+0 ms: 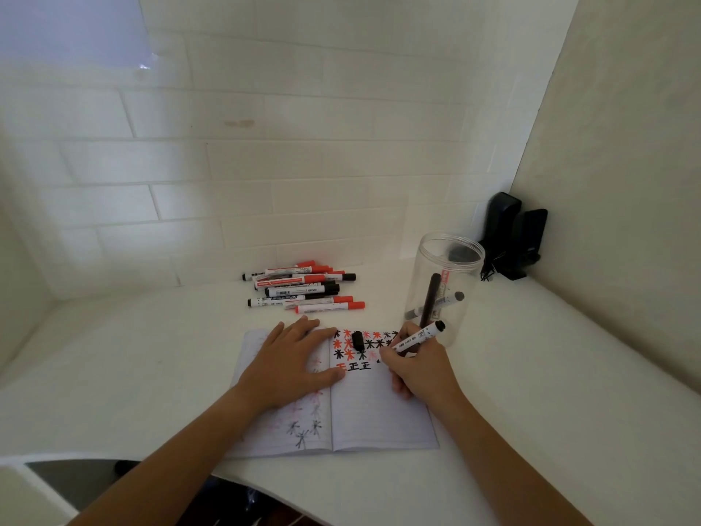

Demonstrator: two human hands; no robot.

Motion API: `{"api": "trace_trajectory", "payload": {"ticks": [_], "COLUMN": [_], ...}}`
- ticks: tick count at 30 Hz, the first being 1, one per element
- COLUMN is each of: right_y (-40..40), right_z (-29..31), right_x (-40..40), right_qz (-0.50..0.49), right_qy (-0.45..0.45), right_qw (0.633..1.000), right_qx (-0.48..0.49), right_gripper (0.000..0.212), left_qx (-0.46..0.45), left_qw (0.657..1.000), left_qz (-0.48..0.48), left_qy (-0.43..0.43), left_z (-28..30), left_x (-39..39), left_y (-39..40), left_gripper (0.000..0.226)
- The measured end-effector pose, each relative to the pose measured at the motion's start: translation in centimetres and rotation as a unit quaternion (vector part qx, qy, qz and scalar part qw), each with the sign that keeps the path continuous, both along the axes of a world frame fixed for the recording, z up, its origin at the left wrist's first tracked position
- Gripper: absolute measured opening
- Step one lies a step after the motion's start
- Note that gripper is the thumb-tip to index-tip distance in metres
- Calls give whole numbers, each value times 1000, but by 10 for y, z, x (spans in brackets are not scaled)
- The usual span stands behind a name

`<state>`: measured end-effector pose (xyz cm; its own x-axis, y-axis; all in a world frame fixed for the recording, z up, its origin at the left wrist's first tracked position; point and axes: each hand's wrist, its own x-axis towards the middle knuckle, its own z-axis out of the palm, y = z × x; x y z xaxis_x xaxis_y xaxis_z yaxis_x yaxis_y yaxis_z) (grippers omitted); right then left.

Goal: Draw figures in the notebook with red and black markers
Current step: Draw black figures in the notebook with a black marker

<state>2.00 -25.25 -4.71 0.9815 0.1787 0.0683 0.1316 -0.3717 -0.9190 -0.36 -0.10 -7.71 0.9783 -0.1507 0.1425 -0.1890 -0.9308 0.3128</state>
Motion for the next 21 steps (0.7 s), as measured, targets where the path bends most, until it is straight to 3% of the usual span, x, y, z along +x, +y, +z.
{"api": "trace_trajectory", "payload": {"ticks": [21], "right_y": [0], "right_z": [2], "right_x": [-2], "right_qz": [12], "right_qy": [-9], "right_qw": [1000], "right_qx": [-4], "right_gripper": [27], "left_qx": [-3], "left_qw": [1000], "left_qz": [-1], "left_qy": [1], "left_z": [0], "left_x": [-1], "left_y": [0], "left_gripper": [84]}}
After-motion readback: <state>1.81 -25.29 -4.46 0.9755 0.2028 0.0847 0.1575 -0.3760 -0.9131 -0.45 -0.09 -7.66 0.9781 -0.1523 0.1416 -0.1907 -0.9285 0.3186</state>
